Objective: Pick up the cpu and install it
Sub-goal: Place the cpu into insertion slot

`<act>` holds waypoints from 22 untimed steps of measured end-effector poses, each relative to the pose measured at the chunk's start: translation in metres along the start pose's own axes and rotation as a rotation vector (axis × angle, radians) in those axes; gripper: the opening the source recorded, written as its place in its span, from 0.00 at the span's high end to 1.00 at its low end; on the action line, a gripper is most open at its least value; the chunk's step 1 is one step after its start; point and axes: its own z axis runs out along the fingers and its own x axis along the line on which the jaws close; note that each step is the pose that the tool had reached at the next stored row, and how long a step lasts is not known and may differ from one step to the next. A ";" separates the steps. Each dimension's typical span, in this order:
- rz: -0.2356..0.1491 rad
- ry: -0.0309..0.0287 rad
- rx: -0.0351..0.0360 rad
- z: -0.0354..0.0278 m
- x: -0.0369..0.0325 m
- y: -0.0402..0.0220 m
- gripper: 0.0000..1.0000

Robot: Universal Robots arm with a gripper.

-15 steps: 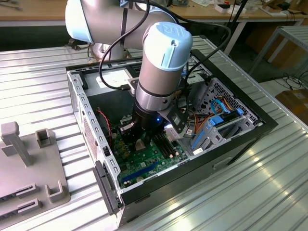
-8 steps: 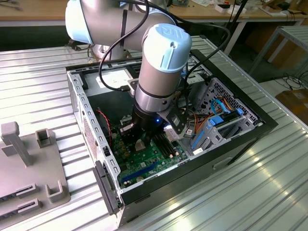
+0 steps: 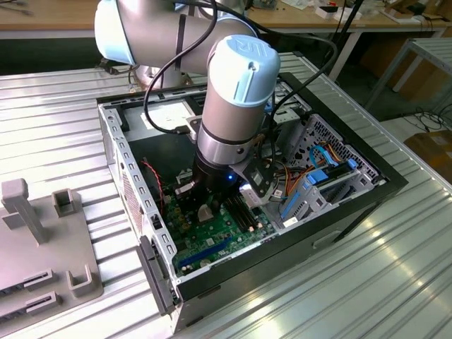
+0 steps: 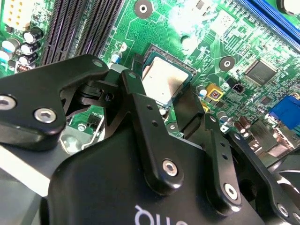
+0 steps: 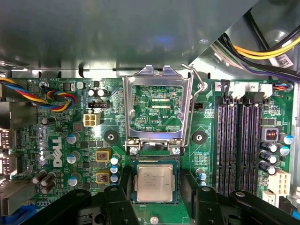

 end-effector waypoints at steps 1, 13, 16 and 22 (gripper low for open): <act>0.000 0.0000 -0.0001 -0.0002 0.0000 0.0000 0.46; 0.005 0.0000 -0.0003 -0.0071 0.0001 -0.0001 0.46; 0.005 0.0001 0.0000 -0.0073 0.0002 -0.0001 0.46; 0.005 0.0003 0.0000 -0.0131 0.0002 -0.0003 0.46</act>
